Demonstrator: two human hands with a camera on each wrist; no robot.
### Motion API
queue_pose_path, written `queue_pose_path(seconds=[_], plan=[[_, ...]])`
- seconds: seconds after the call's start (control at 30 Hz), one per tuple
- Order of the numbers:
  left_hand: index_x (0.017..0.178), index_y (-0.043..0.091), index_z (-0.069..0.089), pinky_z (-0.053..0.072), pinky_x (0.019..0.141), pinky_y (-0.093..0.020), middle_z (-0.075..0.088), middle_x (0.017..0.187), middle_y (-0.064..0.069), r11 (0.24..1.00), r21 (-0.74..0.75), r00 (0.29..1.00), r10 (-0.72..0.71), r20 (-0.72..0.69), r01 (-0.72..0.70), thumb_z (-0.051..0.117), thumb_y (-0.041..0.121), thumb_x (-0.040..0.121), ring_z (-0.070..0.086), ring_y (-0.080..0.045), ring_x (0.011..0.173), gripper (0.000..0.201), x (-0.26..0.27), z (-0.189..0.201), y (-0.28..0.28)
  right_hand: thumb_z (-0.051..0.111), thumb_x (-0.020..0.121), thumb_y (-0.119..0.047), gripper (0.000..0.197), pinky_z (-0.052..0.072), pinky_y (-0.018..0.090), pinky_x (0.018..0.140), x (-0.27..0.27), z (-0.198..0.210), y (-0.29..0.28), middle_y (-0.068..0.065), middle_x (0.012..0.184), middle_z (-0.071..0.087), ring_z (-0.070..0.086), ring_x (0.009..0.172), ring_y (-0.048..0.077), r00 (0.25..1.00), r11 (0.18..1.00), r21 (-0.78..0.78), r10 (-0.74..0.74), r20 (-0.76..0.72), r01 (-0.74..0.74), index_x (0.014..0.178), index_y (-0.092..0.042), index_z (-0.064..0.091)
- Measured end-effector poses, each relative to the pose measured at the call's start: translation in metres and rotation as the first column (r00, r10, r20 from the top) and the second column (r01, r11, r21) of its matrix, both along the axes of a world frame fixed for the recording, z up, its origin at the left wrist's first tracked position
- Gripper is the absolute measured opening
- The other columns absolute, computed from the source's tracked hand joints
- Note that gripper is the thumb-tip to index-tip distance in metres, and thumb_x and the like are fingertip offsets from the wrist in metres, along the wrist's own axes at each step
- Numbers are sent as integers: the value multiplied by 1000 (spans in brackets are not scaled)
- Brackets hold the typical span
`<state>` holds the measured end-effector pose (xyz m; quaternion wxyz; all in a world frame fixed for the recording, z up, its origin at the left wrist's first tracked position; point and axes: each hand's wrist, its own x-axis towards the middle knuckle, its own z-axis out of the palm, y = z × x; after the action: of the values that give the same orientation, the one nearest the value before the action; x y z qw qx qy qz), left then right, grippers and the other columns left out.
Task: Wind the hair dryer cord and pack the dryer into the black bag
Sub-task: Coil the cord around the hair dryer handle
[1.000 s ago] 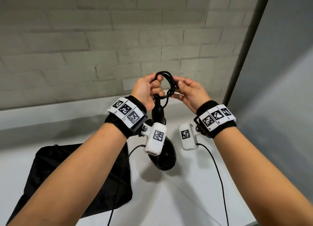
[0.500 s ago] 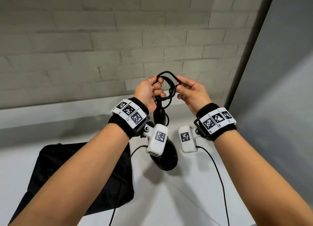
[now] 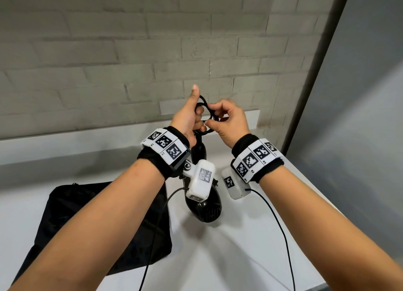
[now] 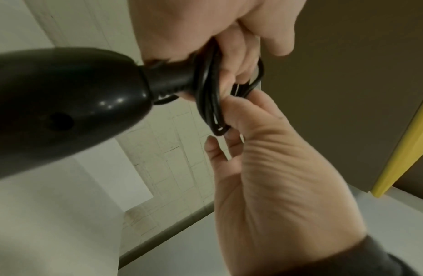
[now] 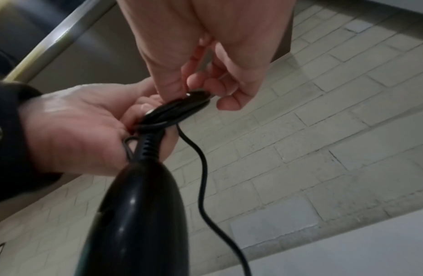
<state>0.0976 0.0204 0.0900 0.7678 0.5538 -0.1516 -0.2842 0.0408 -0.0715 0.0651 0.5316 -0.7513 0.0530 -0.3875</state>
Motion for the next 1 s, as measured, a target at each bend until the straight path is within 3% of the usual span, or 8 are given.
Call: queue_pose_path(seconds=[0.2,0.37,0.43,0.53,0.63,0.73,0.83,1.0], plan=[[49,19,31,24,37,-18,23,28,10,998,-18,998,-52,-18,52,51,45,88,19,-7,26,51,0,3,3,55,71,17,46,51,18,67,1,-4,-4,-4,89,57,59,72,5,979,971,144,200,-39,-192,90,-24,48],[35,20,32,23,33,-15,22,26,8,983,-105,985,-160,-60,154,48,36,90,20,-8,24,60,-2,7,2,37,86,6,28,50,19,56,3,-4,-1,-11,55,66,58,48,0,903,835,404,427,-50,-373,89,-16,55],[33,20,33,22,33,-14,21,26,8,974,-134,979,-193,-64,183,46,32,91,20,-8,23,61,-3,8,4,50,77,-12,14,37,19,48,2,-4,-1,-10,49,61,49,43,0,894,847,393,433,-117,-359,90,-17,54],[31,20,34,21,32,-12,18,25,9,970,-162,978,-194,-74,180,44,26,91,18,-7,21,61,-3,10,7,77,44,-32,46,27,16,44,-1,-9,-10,-7,54,64,37,39,1,797,718,521,593,-111,-462,87,-20,63],[31,20,35,21,30,-12,19,25,10,966,-196,977,-189,-101,166,43,21,91,17,-5,21,60,2,13,12,75,28,-50,58,28,18,47,-1,-13,-23,-8,57,63,37,45,3,726,646,523,684,-71,-556,77,-19,74],[30,21,37,23,32,-12,20,25,10,962,-198,974,-209,-89,188,39,9,90,18,-4,21,61,5,13,15,78,39,-53,57,28,16,50,0,-16,-25,-9,58,61,38,49,2,753,720,448,642,-141,-530,80,-14,69],[30,20,38,25,30,-10,22,25,10,954,-179,966,-253,-50,241,34,-3,88,20,-4,19,63,0,13,15,73,67,-27,6,27,19,56,1,-14,-18,-14,50,53,41,47,-2,825,878,254,472,-312,-407,63,-25,69],[43,16,50,16,32,-12,30,23,6,959,-63,961,-276,21,277,35,-4,89,21,-4,19,52,-11,11,17,57,78,-7,11,41,13,63,9,4,-20,-13,52,61,54,54,-4,902,925,248,348,-255,-287,72,-9,66]])
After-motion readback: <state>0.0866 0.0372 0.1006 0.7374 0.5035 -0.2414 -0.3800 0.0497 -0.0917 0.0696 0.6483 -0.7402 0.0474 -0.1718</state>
